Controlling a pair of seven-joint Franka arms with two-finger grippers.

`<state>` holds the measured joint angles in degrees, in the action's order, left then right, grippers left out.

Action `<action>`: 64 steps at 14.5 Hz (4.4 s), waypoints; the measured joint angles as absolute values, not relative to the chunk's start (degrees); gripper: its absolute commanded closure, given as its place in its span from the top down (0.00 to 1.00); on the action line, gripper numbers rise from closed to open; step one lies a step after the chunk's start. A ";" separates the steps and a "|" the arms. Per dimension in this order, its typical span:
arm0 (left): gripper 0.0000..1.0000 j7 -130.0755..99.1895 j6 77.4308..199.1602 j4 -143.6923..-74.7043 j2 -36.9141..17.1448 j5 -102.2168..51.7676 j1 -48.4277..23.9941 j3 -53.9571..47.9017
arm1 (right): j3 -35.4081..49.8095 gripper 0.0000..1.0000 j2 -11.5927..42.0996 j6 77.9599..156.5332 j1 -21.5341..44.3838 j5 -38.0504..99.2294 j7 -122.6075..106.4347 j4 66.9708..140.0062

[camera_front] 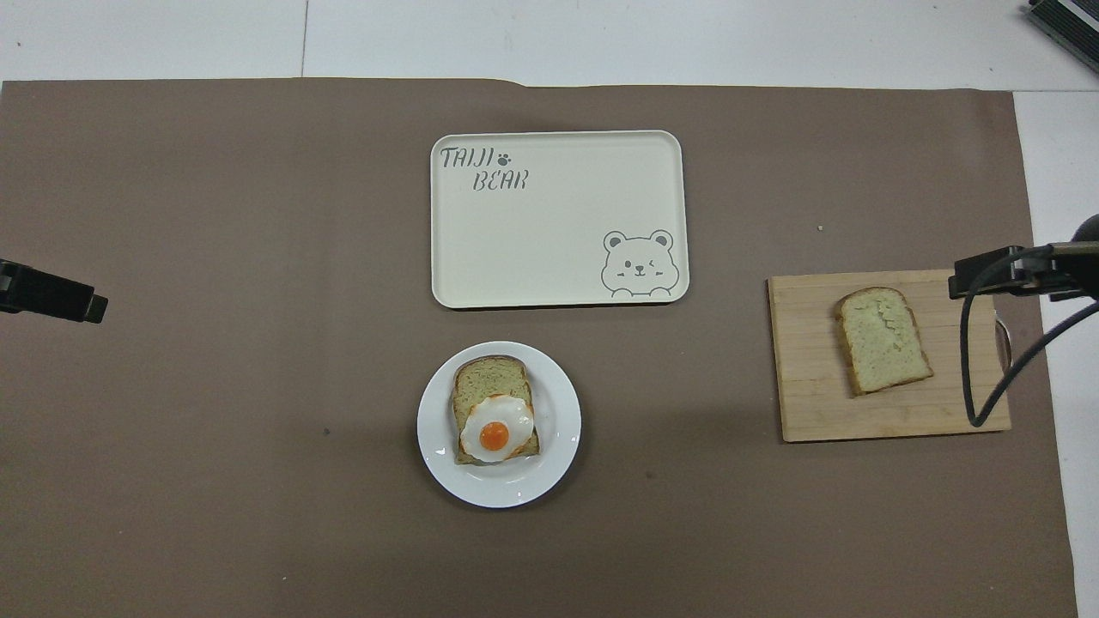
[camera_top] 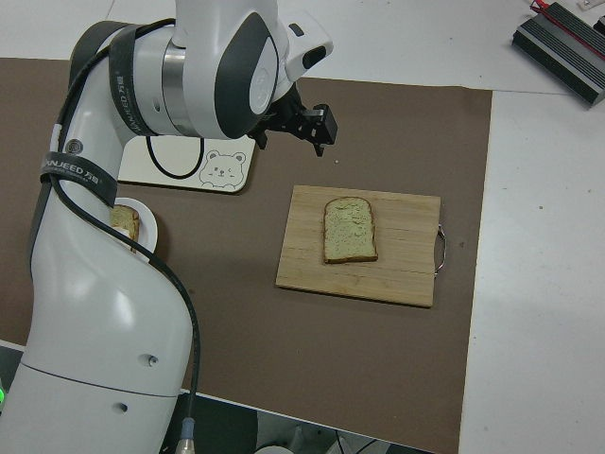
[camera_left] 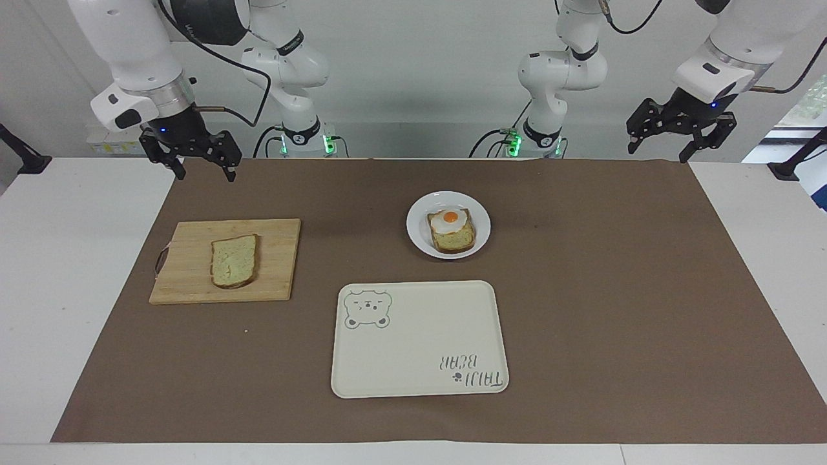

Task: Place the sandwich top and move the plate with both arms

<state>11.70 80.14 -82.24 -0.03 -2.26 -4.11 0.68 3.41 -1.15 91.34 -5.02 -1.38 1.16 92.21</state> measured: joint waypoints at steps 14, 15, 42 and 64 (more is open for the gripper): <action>1.00 11.70 80.14 -82.28 -0.03 -2.46 -4.12 -0.09 | 3.41 1.00 -1.14 91.34 -5.04 -1.38 1.16 92.19; 1.00 11.70 80.14 -82.30 -0.03 -2.75 -4.13 -0.12 | 3.41 1.00 -1.14 91.34 -5.04 -1.38 1.16 92.19; 1.00 11.75 82.60 -87.40 1.92 -7.78 -4.14 -0.50 | 3.40 1.00 -1.15 90.26 -5.08 -1.38 1.16 92.57; 1.00 11.75 83.77 -87.92 2.33 -7.90 -4.12 -0.36 | 2.99 1.00 -1.07 110.45 -12.88 -0.88 -15.00 110.81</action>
<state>11.75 83.77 -87.92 2.33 -7.90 -4.12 -0.36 2.99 -1.07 110.45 -12.88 -0.88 -15.00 110.81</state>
